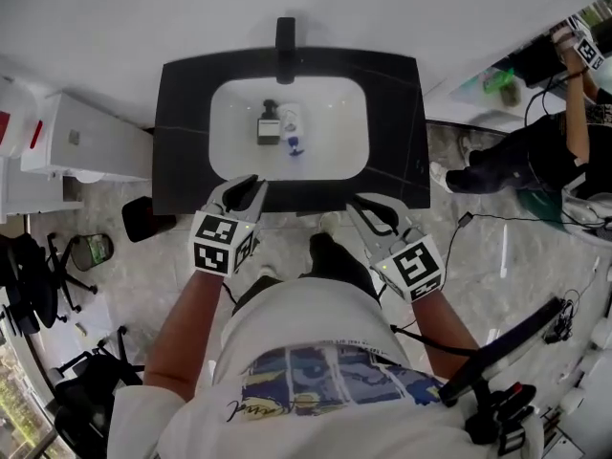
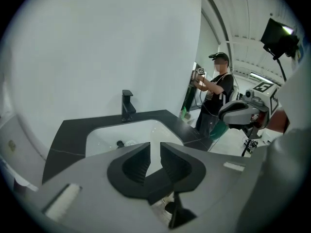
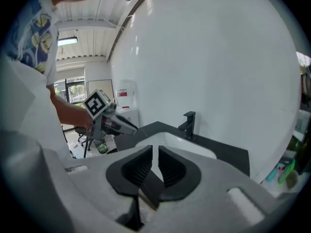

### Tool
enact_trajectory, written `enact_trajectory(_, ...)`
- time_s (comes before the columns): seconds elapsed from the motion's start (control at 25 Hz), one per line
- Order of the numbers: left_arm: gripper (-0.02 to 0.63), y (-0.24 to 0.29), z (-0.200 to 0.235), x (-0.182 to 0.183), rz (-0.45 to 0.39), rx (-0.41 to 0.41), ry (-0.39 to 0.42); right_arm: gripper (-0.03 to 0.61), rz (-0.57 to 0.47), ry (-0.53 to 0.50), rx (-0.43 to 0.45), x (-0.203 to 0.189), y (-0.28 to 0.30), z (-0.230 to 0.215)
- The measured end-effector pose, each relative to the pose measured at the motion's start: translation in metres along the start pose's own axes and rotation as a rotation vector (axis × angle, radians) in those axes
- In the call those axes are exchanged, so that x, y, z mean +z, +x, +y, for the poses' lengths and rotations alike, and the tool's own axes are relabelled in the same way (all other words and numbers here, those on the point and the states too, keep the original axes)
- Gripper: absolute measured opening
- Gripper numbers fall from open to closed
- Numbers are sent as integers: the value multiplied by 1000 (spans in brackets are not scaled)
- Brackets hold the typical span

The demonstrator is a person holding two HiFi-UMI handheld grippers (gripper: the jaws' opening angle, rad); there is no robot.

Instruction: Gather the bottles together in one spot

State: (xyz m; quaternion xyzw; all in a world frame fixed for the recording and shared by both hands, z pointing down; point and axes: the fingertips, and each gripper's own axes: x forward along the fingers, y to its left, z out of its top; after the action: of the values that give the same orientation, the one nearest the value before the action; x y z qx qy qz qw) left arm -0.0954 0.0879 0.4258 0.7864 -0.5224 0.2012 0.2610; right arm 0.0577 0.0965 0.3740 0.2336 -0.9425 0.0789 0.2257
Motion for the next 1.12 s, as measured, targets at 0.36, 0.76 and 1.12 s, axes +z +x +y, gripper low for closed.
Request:
enact_trajectory(0.36, 86, 93, 54, 23, 149, 164, -36, 40, 34, -18, 42, -28, 1, -79)
enact_trajectory(0.76, 156, 189, 138, 2, 269, 201, -72, 40, 86, 114, -72, -54, 9, -106)
enact_trajectory(1.12, 173, 265, 188, -47, 411, 141, -171, 40, 159, 188, -138, -57, 28, -98)
